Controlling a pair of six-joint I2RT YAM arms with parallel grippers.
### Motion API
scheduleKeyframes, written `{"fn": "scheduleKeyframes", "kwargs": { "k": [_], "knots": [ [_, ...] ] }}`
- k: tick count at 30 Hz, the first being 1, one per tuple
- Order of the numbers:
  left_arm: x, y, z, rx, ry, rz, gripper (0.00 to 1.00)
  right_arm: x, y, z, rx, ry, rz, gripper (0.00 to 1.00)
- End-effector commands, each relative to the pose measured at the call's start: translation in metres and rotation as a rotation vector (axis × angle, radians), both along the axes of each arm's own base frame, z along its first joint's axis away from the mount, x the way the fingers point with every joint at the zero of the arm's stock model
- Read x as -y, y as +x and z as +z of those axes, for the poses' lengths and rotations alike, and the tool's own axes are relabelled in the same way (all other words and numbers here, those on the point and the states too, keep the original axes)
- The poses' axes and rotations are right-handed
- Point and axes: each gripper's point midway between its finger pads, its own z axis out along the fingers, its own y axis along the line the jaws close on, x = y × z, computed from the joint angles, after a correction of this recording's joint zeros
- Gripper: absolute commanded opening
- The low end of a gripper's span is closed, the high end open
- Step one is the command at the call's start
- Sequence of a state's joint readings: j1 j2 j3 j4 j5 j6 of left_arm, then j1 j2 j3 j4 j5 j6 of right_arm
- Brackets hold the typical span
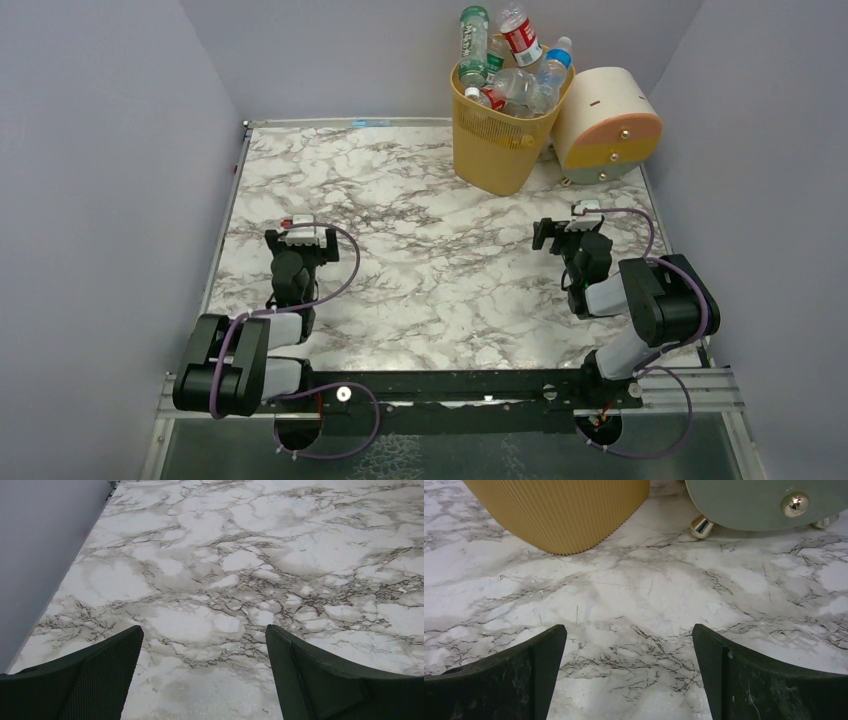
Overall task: Put the plastic bottles in the bin
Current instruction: Reset both arms
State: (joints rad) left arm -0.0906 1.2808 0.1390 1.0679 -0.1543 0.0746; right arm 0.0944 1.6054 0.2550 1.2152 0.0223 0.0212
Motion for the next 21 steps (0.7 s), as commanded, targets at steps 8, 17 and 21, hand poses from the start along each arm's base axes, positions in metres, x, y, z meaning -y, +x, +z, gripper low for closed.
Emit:
{"fn": "scheduleKeyframes", "kwargs": {
  "k": [8, 17, 21],
  "knots": [
    [0.008, 0.02, 0.002, 0.03, -0.032, -0.037, 0.99, -0.006, 0.0, 0.008, 0.044, -0.015, 0.038, 0.99],
    [0.024, 0.035, -0.018, 0.006, 0.03, -0.152, 0.99, -0.006, 0.0, 0.008, 0.044, -0.015, 0.038, 0.99],
    [0.025, 0.033, -0.021, 0.018, 0.02, -0.175, 0.99, -0.006, 0.0, 0.008, 0.046, -0.015, 0.038, 0.99]
  ]
}}
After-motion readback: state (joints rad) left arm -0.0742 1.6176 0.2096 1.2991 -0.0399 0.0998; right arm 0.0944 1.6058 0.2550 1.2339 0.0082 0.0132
